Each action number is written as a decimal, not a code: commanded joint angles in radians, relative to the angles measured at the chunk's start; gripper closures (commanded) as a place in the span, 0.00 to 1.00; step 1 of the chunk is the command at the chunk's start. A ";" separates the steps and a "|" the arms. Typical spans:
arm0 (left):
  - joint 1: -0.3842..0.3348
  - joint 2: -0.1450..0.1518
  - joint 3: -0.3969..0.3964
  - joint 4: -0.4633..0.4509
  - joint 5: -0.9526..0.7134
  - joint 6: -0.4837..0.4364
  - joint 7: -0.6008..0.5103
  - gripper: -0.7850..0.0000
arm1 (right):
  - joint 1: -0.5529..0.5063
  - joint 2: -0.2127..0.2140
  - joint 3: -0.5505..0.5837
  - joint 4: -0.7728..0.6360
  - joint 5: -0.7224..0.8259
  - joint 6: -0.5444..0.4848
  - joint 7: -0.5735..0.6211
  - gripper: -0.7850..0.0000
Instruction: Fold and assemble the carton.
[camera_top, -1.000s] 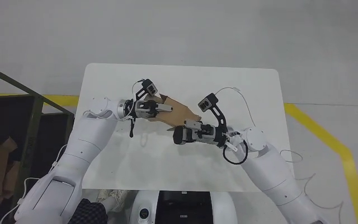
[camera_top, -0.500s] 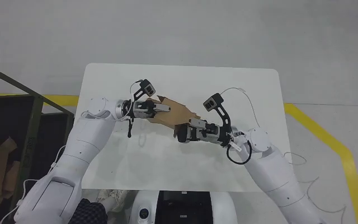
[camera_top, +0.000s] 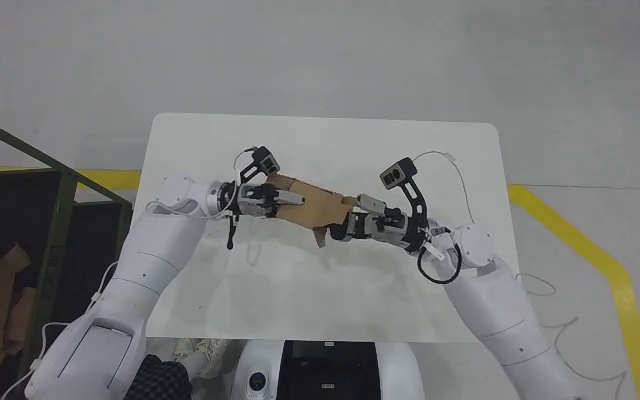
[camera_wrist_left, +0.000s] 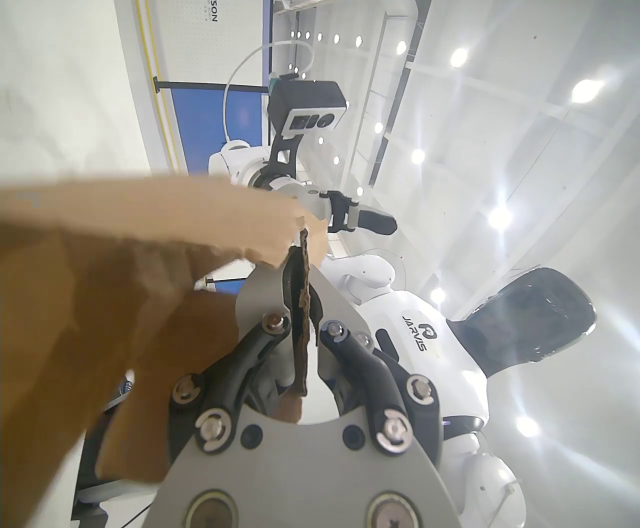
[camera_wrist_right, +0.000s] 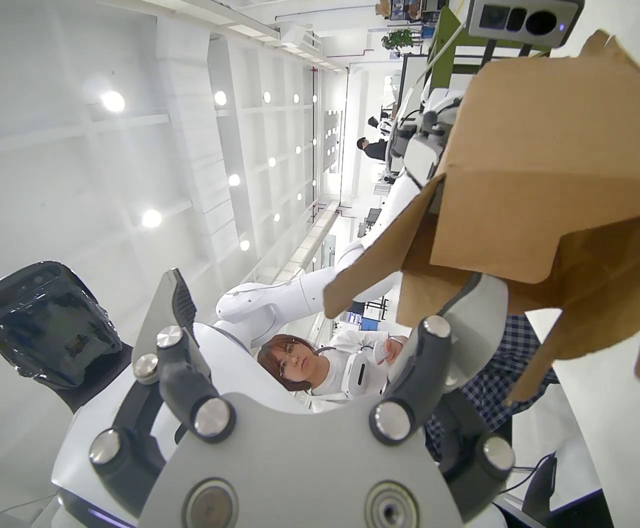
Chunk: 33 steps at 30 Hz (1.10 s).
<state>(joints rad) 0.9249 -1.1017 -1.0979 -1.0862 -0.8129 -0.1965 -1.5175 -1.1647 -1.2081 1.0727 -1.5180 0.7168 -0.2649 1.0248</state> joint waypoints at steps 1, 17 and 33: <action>0.000 0.000 0.000 -0.002 -0.002 0.008 -0.006 1.00 | 0.010 0.000 0.011 0.013 0.000 -0.006 -0.005 0.00; 0.004 0.003 0.028 -0.031 0.024 0.038 -0.018 1.00 | 0.063 -0.005 0.032 0.068 0.013 -0.020 0.020 0.00; -0.012 0.010 0.024 -0.005 -0.011 0.034 -0.018 1.00 | 0.087 -0.006 0.066 0.137 0.007 -0.057 0.048 0.00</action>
<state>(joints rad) 0.9137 -1.0920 -1.0690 -1.0952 -0.8150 -0.1612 -1.5359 -1.0718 -1.2182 1.1224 -1.3795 0.7327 -0.3243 1.0727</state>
